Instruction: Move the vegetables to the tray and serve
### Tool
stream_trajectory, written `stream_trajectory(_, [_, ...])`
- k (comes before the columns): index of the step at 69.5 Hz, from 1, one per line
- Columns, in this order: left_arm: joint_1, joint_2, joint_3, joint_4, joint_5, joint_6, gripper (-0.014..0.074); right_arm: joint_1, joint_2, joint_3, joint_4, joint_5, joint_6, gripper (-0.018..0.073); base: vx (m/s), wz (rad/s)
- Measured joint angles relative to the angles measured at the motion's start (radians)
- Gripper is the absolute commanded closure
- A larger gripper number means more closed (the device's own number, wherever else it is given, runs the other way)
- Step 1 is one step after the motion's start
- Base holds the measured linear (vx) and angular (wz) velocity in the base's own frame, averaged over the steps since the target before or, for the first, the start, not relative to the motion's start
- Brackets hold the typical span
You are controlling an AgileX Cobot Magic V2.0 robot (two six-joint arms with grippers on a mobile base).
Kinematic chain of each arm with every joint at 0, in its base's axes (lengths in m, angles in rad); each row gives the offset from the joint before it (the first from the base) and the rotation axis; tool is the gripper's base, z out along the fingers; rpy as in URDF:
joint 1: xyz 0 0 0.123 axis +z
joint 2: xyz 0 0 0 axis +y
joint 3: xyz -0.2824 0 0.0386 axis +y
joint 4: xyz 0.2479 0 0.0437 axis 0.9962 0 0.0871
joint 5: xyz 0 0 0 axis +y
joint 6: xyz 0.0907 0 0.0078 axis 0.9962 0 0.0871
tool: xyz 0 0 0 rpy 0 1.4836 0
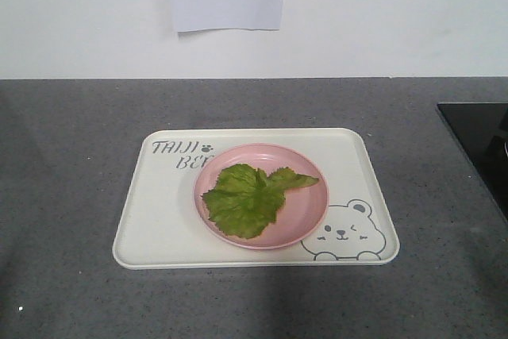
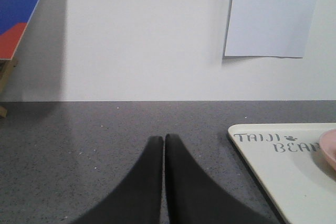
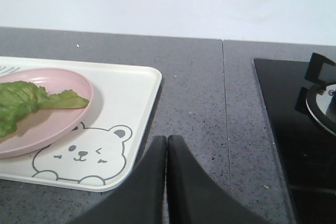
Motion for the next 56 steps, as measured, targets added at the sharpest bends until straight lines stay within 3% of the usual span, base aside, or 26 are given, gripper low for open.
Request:
stream_trajectory(16, [0.000,0.000,0.000,0.000,0.000,0.000,0.0604,-0.144,-0.126,0.126,0.128,-0.088,-0.113,0.0568,0.00,0.00])
stream_trajectory(27, [0.000,0.000,0.000,0.000,0.000,0.000,0.0604,-0.174,-0.225,0.212,0.174,-0.181,-0.166,0.0568,0.00,0.00])
stream_trajectory(56, [0.000,0.000,0.000,0.000,0.000,0.000,0.0604,-0.174,-0.250,0.294,0.096,-0.379,-0.058,0.0568,0.00,0.00])
